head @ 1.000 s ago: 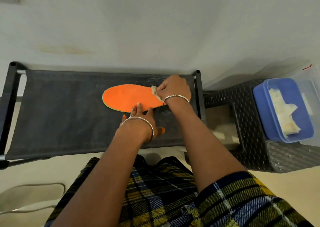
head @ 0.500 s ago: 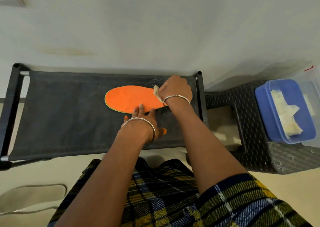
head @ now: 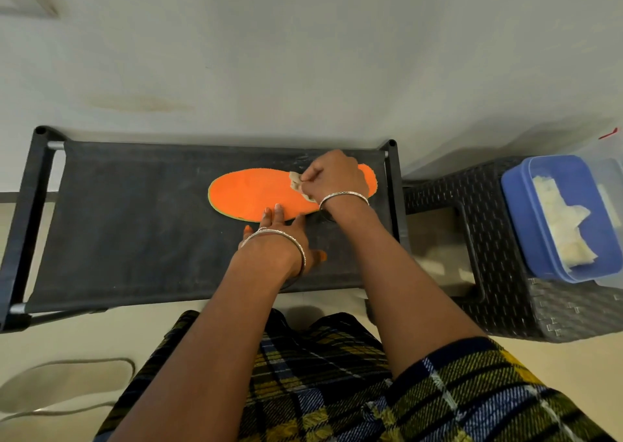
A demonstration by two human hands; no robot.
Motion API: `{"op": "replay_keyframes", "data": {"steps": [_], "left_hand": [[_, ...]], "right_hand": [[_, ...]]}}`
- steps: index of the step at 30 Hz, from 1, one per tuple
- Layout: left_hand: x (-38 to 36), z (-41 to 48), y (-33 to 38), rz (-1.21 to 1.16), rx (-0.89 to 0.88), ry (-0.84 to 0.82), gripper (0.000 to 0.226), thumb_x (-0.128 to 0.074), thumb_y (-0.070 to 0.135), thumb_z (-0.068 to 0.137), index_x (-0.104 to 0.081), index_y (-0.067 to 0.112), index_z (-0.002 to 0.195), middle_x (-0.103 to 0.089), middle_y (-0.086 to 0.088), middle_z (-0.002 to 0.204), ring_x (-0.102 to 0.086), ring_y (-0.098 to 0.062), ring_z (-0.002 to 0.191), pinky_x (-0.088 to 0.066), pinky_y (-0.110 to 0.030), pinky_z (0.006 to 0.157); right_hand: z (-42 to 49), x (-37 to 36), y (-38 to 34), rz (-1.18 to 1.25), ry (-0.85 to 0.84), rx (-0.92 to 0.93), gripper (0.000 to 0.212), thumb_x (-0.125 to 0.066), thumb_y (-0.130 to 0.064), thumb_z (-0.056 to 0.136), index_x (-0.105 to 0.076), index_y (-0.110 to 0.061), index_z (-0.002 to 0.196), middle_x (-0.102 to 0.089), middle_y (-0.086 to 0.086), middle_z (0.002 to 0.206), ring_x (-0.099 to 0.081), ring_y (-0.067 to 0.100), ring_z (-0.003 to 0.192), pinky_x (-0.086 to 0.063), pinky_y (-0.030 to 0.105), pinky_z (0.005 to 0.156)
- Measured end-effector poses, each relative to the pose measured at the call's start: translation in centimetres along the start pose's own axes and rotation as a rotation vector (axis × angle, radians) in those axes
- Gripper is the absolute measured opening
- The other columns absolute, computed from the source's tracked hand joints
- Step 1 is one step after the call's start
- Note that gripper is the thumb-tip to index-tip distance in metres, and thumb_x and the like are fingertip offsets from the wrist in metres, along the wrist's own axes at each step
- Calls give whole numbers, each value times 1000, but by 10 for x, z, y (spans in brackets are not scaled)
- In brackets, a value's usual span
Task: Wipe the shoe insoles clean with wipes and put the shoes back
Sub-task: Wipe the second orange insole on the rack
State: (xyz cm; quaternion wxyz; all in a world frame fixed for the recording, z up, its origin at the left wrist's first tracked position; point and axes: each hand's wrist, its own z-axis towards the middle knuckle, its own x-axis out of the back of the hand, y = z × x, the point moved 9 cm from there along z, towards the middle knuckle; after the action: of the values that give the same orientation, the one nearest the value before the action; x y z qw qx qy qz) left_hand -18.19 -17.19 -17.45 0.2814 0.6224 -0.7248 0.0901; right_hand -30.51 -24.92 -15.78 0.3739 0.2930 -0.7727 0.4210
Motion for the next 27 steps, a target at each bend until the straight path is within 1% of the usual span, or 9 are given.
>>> {"op": "replay_keyframes", "data": {"steps": [5,8,12,15,17,18,21,24,27], "left_hand": [[-1,1,-5,22,-3,-11,86,-46,61,93,6,31,154,20,-9,160,14,-31,148,-6,-57,118],[-1,1,-4,28,0,-7,86,-46,60,93,7,33,154,20,-9,160,13,-31,148,-5,-57,117],[-2,2,-1,10,11,-6,86,-48,59,93,8,35,154,22,-8,160,14,-30,148,-4,-57,117],[-2,2,-3,14,4,-13,86,-47,59,93,7,33,154,21,-9,160,13,-30,148,-5,-57,117],[-2,1,-5,22,1,-23,85,-46,58,94,7,32,154,21,-8,160,13,-31,148,-6,-57,117],[-2,0,-5,25,2,-28,84,-46,58,94,7,31,154,21,-8,160,13,-31,148,-5,-57,117],[-2,2,-4,22,9,-20,85,-47,58,94,7,32,154,20,-9,160,12,-31,148,-6,-58,118],[-3,4,-2,19,21,-15,86,-48,59,93,8,34,154,21,-9,160,13,-31,148,-6,-57,118],[-4,5,-4,24,27,-21,86,-48,59,93,9,34,154,22,-9,160,13,-31,148,-5,-57,118]], "right_hand": [[8,21,27,-104,142,-159,34,-80,-47,75,-75,-19,94,-73,5,99,-70,29,91,-59,37,76],[6,13,12,-91,129,-99,27,-76,-44,81,-76,-19,91,-73,6,96,-70,28,90,-56,33,75],[-1,-2,-14,-51,24,61,9,-72,-28,85,-80,-25,86,-76,1,94,-68,23,94,-55,31,77],[7,9,7,-81,47,-36,19,-74,-45,81,-79,-28,88,-75,-2,96,-70,22,89,-55,28,71],[11,21,26,-116,103,-126,35,-75,-54,77,-77,-23,92,-74,1,97,-70,26,89,-58,33,73],[11,25,30,-124,124,-149,36,-76,-52,77,-76,-20,93,-73,3,99,-70,28,90,-59,36,75],[7,22,19,-151,146,-111,28,-77,-42,81,-74,-18,96,-71,8,103,-69,32,95,-58,37,77],[1,6,-8,-95,69,12,10,-74,-28,84,-78,-21,90,-75,2,98,-69,25,95,-56,32,79],[-3,3,-15,-77,-15,57,8,-73,-26,83,-80,-25,86,-76,-2,98,-68,22,95,-56,33,83]]}}
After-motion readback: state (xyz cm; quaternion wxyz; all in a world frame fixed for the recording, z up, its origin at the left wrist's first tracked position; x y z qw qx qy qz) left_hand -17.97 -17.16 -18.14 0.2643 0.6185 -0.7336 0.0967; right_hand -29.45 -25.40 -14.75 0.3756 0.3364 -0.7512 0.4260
